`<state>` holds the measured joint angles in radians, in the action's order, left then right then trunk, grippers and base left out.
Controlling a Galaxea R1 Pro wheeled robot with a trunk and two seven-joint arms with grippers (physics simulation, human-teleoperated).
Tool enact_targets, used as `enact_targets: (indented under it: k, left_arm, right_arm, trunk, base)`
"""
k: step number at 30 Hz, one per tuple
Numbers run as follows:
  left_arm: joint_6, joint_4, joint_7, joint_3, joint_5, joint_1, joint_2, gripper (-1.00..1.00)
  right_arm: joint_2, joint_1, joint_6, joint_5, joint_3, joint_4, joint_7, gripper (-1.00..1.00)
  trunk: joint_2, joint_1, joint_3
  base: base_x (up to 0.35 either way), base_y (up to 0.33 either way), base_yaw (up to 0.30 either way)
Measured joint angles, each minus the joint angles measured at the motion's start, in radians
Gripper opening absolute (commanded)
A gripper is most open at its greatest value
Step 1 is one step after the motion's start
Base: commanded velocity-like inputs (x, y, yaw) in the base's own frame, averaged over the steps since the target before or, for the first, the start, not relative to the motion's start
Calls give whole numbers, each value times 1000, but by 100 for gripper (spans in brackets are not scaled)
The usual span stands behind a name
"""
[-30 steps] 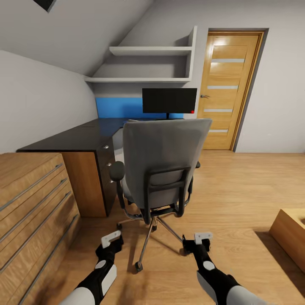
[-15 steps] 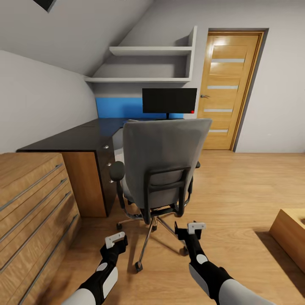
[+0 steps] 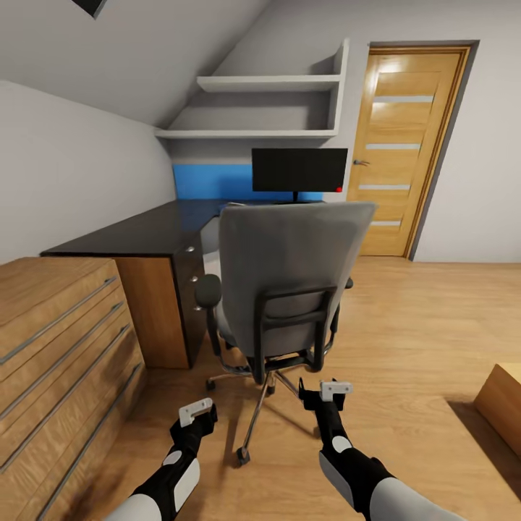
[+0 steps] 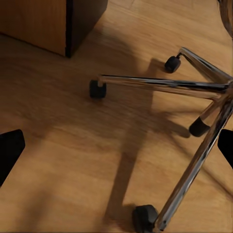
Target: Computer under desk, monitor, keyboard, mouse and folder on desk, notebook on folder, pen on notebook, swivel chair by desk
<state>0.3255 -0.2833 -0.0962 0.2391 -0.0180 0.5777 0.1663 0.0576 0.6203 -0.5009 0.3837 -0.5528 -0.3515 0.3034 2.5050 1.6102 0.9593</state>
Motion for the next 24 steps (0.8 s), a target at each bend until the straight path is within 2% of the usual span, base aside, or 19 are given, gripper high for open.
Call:
enact_targets:
  k: [7,16,24]
  left_arm:
    - [0,2,0,0,1,0,-1,100]
    - [0,2,-1,0,0,0,-4,100]
    - [0,2,-3,0,0,0,-9,100]
  right_arm:
    - [4,0,-2,0,1,1,24,100]
    - [7,0,-3,0,1,1,41,100]
    - [16,0,-3,0,1,3,42,100]
  trunk:
    - [0,0,2]
    - [0,0,2]
    - [0,0,6]
  base:
    - [224,0,27]
    - [30,0,13]
    - [2,0,140]
